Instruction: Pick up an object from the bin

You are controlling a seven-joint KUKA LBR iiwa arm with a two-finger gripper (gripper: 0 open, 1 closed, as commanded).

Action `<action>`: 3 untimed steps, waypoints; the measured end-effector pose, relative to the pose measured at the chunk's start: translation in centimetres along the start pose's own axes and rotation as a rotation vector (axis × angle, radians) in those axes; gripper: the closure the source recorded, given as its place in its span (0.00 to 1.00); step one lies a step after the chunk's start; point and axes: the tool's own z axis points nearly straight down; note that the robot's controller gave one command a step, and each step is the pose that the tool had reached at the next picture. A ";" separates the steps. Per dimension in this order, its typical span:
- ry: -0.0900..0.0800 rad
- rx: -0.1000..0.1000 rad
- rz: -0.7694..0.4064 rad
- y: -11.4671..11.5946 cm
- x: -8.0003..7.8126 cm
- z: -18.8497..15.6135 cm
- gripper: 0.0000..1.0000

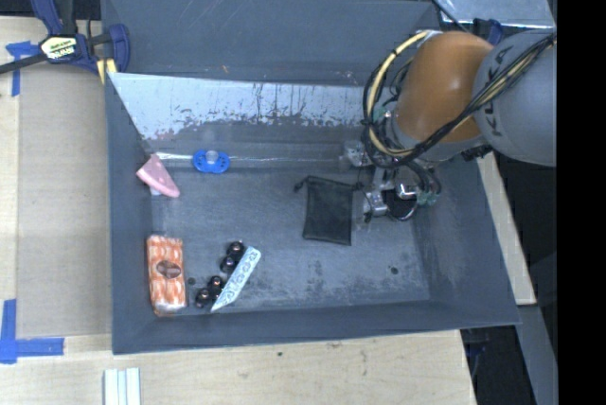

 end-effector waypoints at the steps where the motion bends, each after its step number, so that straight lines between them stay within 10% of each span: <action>1: -0.006 0.005 -0.138 0.5 -1.3 1.4 0.00; 2: -0.003 0.001 -0.048 3.3 -0.9 1.8 0.00; 3: -0.009 0.006 -0.242 3.5 -0.2 1.8 0.00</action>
Offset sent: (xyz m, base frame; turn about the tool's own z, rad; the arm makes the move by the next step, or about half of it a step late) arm 0.0046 0.0346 -0.0188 -0.0497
